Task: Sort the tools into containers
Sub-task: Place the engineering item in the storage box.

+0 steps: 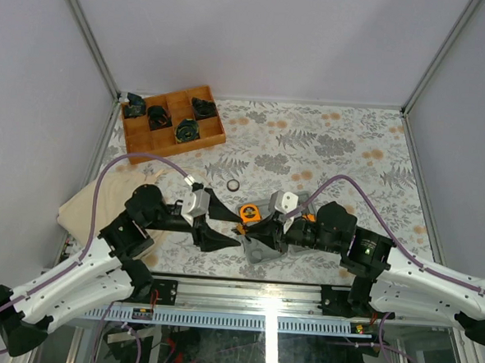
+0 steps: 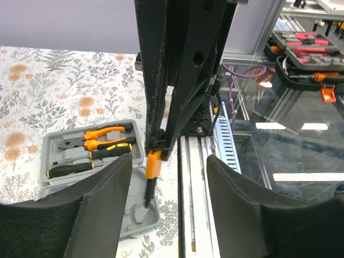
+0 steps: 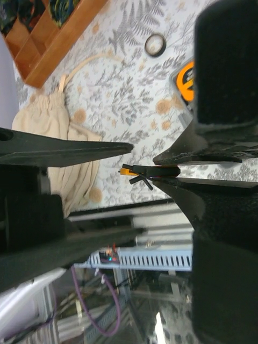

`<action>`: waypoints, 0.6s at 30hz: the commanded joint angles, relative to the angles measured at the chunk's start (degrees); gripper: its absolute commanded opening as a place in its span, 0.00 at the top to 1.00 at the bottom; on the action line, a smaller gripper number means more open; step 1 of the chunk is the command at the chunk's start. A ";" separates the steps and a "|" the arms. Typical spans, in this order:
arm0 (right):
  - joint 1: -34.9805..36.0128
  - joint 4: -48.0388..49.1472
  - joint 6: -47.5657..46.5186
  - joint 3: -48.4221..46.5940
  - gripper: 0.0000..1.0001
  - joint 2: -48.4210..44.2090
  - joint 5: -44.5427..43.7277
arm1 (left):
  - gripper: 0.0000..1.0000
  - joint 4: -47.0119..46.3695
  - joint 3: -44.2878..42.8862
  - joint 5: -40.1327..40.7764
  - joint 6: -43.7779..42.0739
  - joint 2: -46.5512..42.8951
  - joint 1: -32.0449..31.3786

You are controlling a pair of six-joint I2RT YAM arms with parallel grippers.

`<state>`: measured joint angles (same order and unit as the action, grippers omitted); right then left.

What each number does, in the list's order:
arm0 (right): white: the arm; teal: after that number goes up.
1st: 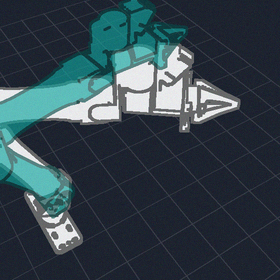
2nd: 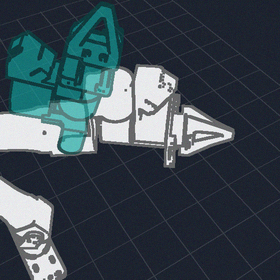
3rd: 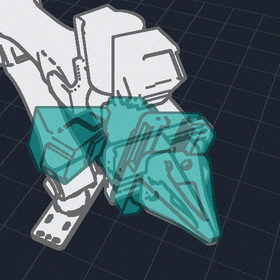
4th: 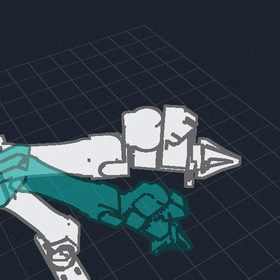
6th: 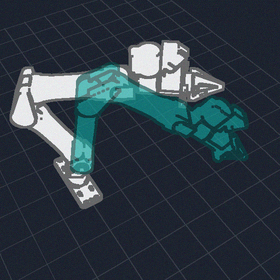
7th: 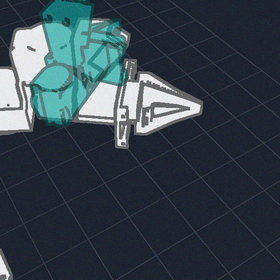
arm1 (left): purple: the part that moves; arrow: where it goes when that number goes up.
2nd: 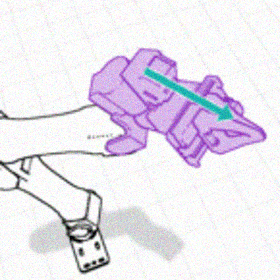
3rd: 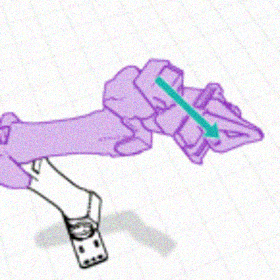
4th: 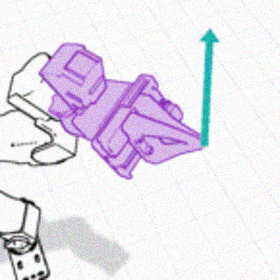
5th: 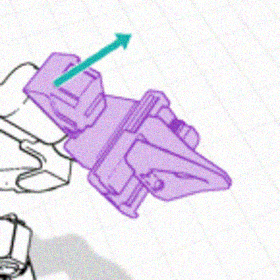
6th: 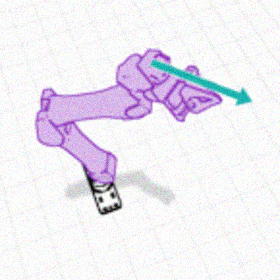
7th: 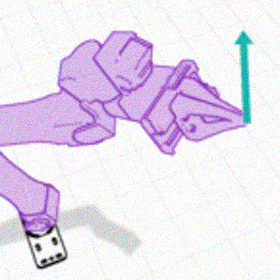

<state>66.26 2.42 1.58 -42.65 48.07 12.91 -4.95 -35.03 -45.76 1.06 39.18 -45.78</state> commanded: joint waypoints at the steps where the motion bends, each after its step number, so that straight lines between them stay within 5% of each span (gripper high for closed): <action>1: -0.24 -0.62 -7.46 -1.01 1.00 -1.25 -6.69 | 0.40 -0.26 -1.27 4.24 0.96 -2.06 -0.36; 10: -0.18 -11.08 -35.64 6.72 0.98 -3.44 -13.67 | 0.36 1.45 1.87 16.49 4.28 -7.18 -0.44; 18: -0.23 -15.10 -39.52 7.13 0.99 4.96 -17.54 | 0.35 3.38 3.65 19.78 3.99 -10.23 -0.41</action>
<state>66.24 -12.58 -32.03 -35.24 50.13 -1.15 -2.52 -32.16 -29.08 4.60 30.04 -45.78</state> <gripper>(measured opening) 0.162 0.645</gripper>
